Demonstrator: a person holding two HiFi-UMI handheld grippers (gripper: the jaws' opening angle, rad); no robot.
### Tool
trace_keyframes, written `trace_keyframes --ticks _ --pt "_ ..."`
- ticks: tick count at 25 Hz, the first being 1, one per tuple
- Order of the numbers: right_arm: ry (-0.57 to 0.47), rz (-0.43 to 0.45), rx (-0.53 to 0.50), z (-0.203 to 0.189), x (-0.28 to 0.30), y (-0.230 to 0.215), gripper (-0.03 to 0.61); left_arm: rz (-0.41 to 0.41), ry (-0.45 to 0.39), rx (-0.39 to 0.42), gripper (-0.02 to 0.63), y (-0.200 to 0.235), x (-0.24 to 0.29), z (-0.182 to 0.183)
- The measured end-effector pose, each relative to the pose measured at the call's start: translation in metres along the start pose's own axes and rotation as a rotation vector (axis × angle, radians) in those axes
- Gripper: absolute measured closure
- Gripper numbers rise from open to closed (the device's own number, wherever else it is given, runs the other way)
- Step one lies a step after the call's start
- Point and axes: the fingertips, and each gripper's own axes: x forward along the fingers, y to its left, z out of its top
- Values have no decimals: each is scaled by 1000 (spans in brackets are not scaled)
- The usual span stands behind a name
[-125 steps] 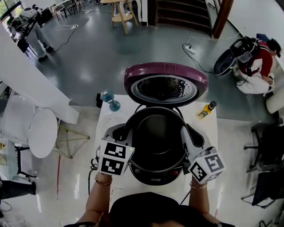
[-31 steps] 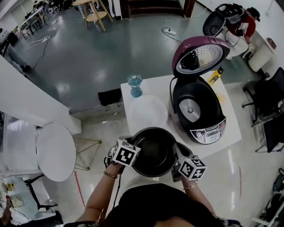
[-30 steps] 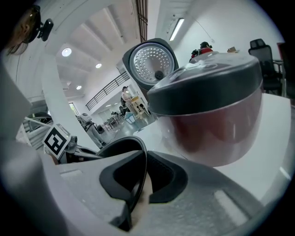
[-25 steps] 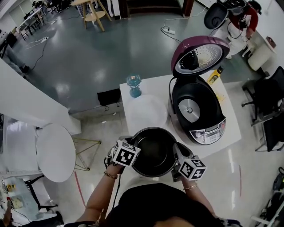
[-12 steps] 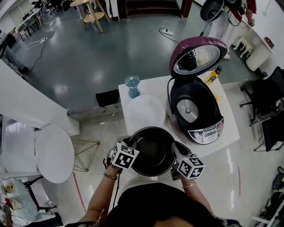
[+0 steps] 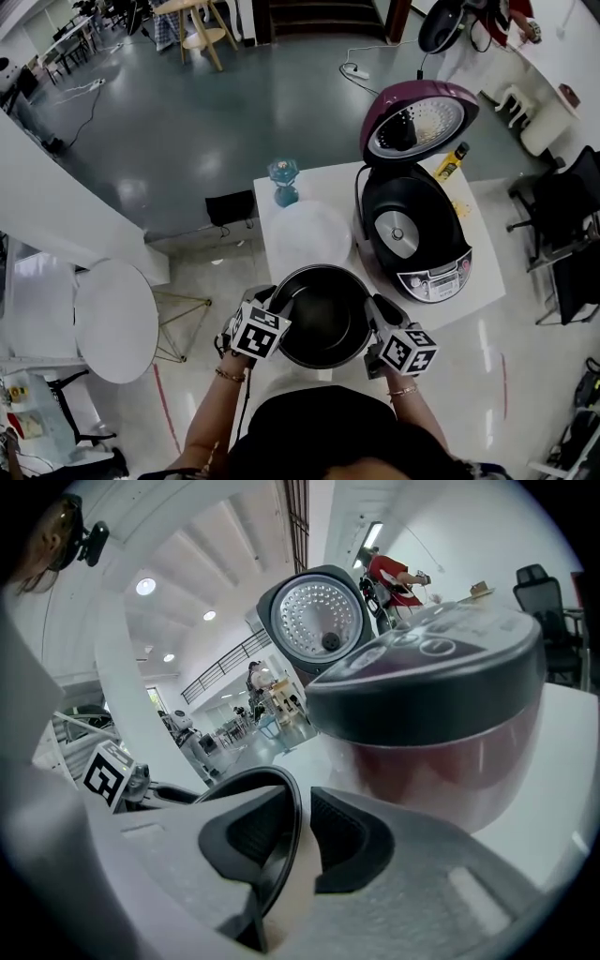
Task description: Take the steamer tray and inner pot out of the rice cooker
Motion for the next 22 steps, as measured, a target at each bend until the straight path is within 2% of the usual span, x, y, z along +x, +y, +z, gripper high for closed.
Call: trace_keyframes --ticks 6,9,11,16,18,22 --pt "-19 -59 -126 7 -17 5 509 53 -72 -19 443 2 -30 9" --pt "-73 -80 -203 22 -34 15 509 91 -147 -31 443 3 -56 22" --pt "-117 -65 -246 36 -43 28 509 118 -238 -44 443 3 -75 36" --pt "-232 46 -357 76 -63 81 509 119 -540 -111 457 -12 -133 74" --pt "-285 92 -400 92 -72 103 510 154 -622 -118 474 -14 -156 82" --pt "-387 153 -435 116 -89 135 514 243 -752 -100 550 -15 -197 94"
